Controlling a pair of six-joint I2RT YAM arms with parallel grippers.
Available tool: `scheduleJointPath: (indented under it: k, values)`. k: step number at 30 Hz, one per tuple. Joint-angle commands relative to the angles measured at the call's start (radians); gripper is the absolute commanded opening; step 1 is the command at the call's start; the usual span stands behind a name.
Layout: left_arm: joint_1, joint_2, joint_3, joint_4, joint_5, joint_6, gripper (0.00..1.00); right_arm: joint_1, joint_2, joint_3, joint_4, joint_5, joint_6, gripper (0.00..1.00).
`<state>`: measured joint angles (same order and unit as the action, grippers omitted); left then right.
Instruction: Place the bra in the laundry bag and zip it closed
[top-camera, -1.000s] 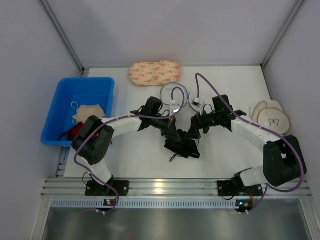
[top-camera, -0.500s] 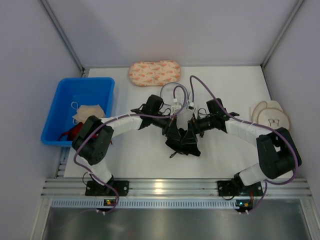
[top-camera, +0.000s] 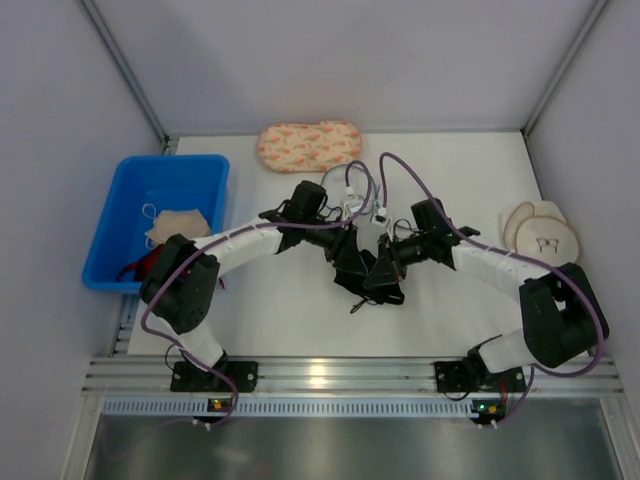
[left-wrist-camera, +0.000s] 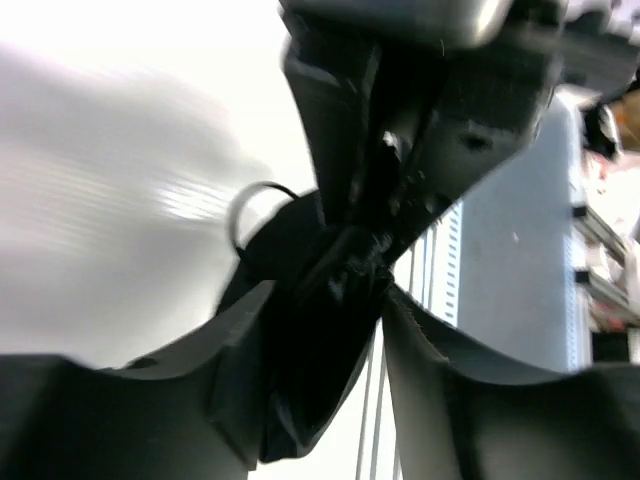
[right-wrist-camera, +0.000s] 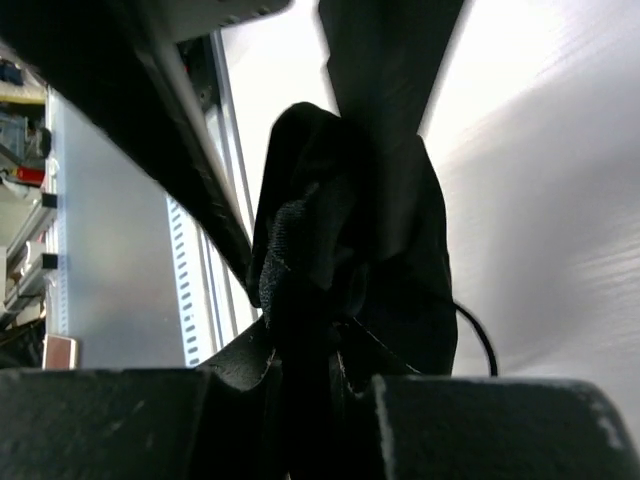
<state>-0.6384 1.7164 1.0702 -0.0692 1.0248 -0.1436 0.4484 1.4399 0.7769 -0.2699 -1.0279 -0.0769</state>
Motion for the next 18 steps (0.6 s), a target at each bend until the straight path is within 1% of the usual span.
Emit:
scheduleJointPath:
  k: [1, 2, 3, 4, 5, 6, 7, 10, 11, 12, 13, 15, 16, 18]
  values:
    - [0.023, -0.113, 0.121, -0.049, -0.116, 0.016, 0.53, -0.014, -0.067, 0.027, 0.002, -0.034, 0.026, 0.0]
    - [0.034, -0.121, 0.146, -0.076, -0.185, 0.024, 0.59, -0.025, -0.081, 0.028, -0.003, -0.04, 0.035, 0.0]
    - [0.045, -0.135, 0.192, -0.117, -0.212, 0.032, 0.77, -0.043, -0.09, 0.033, -0.008, -0.04, 0.037, 0.0]
    - [0.078, -0.141, 0.212, -0.125, -0.248, 0.038, 0.88, -0.053, -0.105, 0.035, -0.017, -0.038, 0.037, 0.0]
    - [0.097, -0.149, 0.229, -0.126, -0.326, 0.039, 0.91, -0.062, -0.113, 0.036, -0.022, -0.037, 0.037, 0.0]
    - [0.115, -0.15, 0.272, -0.13, -0.362, 0.041, 0.95, -0.071, -0.118, 0.044, -0.028, -0.04, 0.037, 0.0]
    - [0.158, -0.147, 0.295, -0.13, -0.386, 0.042, 0.98, -0.091, -0.124, 0.05, -0.037, -0.041, 0.039, 0.0]
    - [0.23, -0.092, 0.391, -0.132, -0.523, 0.018, 0.98, -0.135, -0.127, 0.079, -0.068, -0.058, 0.035, 0.0]
    - [0.238, -0.071, 0.462, -0.147, -0.584, 0.013, 0.98, -0.145, -0.128, 0.099, -0.087, -0.06, 0.031, 0.0]
    - [0.246, -0.025, 0.497, -0.171, -0.618, 0.019, 0.98, -0.166, -0.128, 0.11, -0.092, -0.061, 0.028, 0.0]
    - [0.262, -0.002, 0.529, -0.197, -0.606, 0.082, 0.98, -0.177, -0.133, 0.12, -0.097, -0.064, 0.031, 0.0]
    - [0.272, 0.058, 0.589, -0.21, -0.583, 0.134, 0.98, -0.209, -0.139, 0.142, -0.074, -0.072, 0.052, 0.0]
    - [0.275, 0.08, 0.603, -0.211, -0.586, 0.166, 0.98, -0.221, -0.153, 0.145, -0.052, -0.073, 0.105, 0.0]
    - [0.275, 0.148, 0.646, -0.213, -0.609, 0.147, 0.97, -0.247, -0.16, 0.157, 0.025, -0.077, 0.158, 0.0]
